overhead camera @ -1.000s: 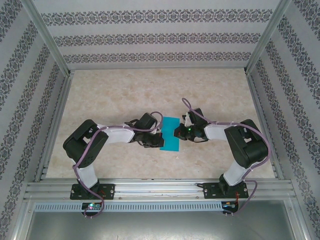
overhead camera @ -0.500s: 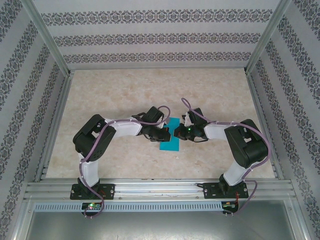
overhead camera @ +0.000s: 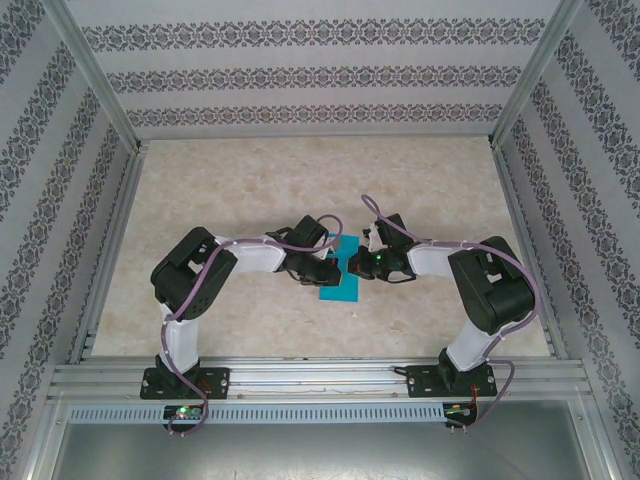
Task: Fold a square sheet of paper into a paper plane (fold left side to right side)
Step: Fold the triangle a second time at the center of the table.
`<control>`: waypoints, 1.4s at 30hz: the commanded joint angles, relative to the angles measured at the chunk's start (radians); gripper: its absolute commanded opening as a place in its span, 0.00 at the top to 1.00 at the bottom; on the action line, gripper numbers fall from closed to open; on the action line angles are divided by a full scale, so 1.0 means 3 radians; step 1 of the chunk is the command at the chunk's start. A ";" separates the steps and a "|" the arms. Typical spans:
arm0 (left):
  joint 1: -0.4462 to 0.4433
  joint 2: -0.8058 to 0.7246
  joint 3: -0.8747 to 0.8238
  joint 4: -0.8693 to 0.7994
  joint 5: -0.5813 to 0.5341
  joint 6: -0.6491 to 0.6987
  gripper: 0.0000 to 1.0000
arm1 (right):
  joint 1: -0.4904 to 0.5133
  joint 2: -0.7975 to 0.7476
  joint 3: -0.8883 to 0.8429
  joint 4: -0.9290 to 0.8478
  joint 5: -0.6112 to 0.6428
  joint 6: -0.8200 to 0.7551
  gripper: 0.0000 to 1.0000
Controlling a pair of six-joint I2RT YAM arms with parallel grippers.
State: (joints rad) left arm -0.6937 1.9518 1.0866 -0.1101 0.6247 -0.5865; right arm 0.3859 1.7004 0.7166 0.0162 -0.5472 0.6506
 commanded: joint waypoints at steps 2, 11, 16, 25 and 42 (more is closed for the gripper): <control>-0.0035 -0.0061 -0.0303 -0.0164 -0.0052 0.0039 1.00 | -0.0119 0.0221 -0.0072 -0.0405 0.0426 -0.0152 1.00; -0.0070 -0.0295 -0.0650 -0.0133 0.0003 0.0140 1.00 | -0.0192 0.0303 -0.0023 -0.0494 0.0459 -0.0256 1.00; -0.0081 -0.0369 -0.0809 -0.0159 -0.0022 0.0181 1.00 | -0.0202 0.0325 0.0012 -0.0533 0.0467 -0.0274 1.00; -0.0111 -0.0492 -0.1024 -0.0069 -0.0001 0.0117 1.00 | -0.0207 0.0336 0.0045 -0.0576 0.0469 -0.0292 1.00; 0.0056 -0.1192 -0.1090 0.0082 0.0041 -0.0065 0.86 | -0.0182 -0.0144 0.0390 -0.0450 -0.0014 -0.0213 0.85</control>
State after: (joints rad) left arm -0.7002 1.6596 0.7456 -0.0402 0.6289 -0.5880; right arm 0.3416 1.7222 0.8021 -0.1017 -0.5671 0.5964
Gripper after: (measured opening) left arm 0.119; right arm 0.119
